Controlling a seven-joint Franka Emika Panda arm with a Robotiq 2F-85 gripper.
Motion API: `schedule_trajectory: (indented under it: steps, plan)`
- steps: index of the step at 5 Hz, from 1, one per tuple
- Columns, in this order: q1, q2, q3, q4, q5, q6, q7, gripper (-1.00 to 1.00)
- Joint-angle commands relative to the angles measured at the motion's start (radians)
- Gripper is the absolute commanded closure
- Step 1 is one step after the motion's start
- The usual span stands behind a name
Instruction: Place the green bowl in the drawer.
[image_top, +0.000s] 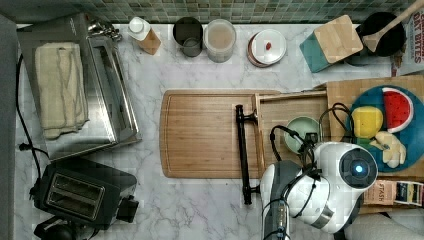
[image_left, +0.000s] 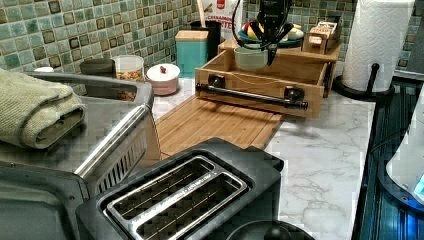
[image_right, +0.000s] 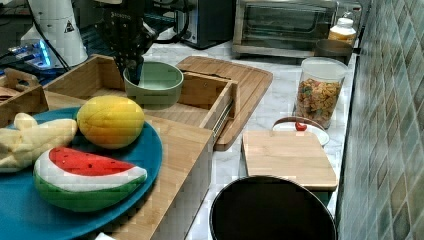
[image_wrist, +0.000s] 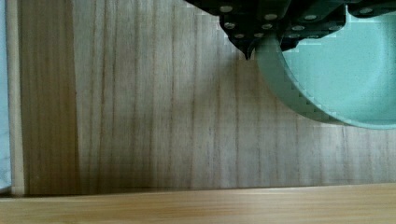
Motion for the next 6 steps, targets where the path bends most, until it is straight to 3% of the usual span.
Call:
schedule_trajectory:
  steps: [1, 5, 6]
  plan:
    - [-0.037, 0.019, -0.039, -0.035, 0.034, 0.065, -0.105, 1.0]
    - [-0.071, 0.046, -0.059, -0.073, 0.036, 0.11, -0.141, 1.0]
    - [-0.055, 0.091, -0.082, -0.044, 0.121, 0.081, -0.21, 1.0]
